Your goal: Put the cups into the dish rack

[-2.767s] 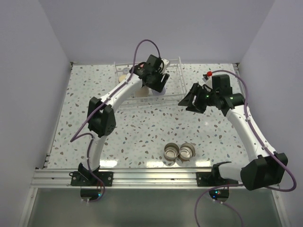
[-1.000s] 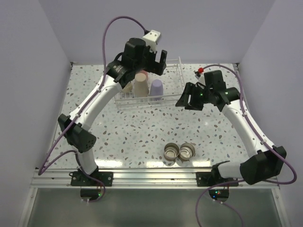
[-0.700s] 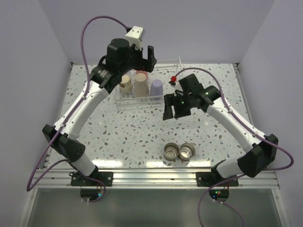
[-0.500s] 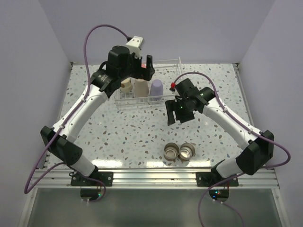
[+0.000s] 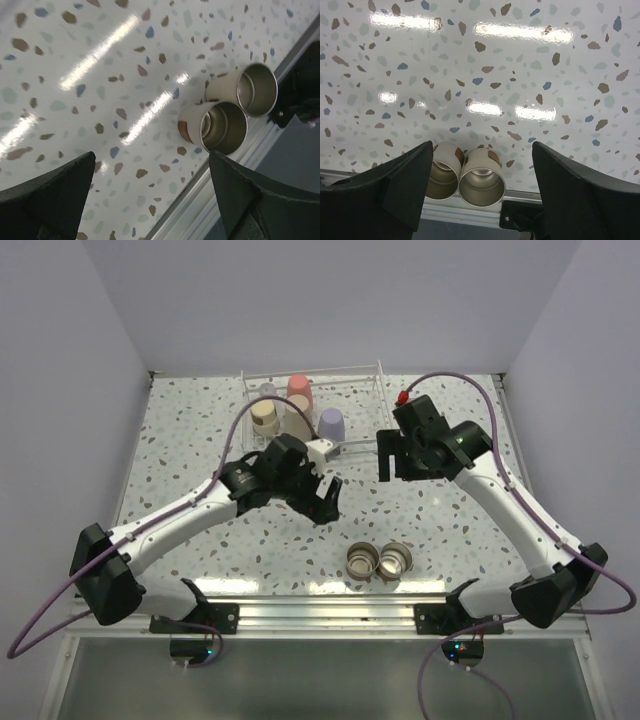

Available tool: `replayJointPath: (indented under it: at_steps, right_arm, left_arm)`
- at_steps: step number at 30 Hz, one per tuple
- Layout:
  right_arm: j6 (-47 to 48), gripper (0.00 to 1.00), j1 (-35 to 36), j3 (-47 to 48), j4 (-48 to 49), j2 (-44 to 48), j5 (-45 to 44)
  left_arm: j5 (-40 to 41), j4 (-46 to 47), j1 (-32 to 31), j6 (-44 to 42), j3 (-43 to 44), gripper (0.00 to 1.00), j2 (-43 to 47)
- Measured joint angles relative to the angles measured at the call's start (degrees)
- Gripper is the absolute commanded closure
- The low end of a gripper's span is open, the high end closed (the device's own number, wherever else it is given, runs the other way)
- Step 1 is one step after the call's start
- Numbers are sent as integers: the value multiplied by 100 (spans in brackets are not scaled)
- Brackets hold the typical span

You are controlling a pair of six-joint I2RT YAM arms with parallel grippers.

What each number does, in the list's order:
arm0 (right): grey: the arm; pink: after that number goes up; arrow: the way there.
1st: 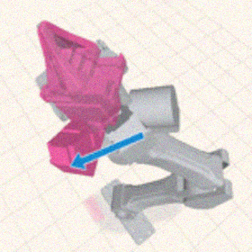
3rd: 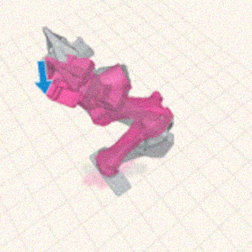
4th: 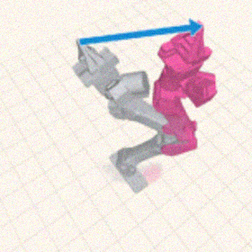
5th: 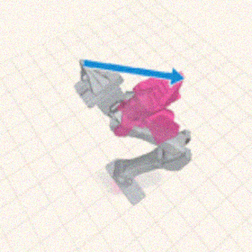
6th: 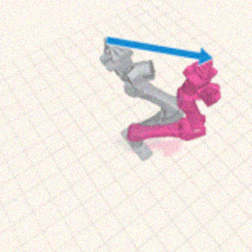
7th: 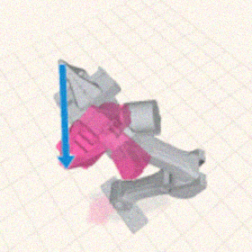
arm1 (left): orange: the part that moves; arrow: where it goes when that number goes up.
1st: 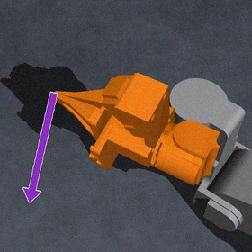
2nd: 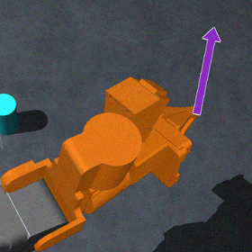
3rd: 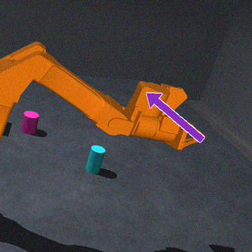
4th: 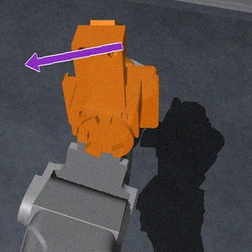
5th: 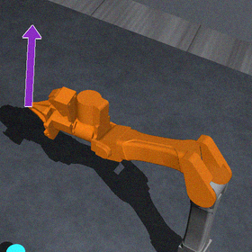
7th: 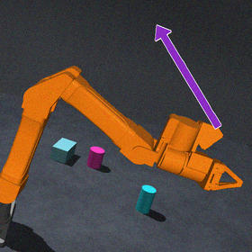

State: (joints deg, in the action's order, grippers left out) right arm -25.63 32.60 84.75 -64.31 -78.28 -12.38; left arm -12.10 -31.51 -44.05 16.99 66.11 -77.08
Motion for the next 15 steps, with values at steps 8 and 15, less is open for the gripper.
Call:
replayJointPath:
  at_steps: [8,15]
  right_arm:
    - [-144,16,0,-74,4,264,22]
    - [-205,15,0,-444,-28,717,39]
  left_arm:
    - [-109,-42,-1027,258,-260,4,-793]
    - [26,107,-1425,614,-258,7,-1309]
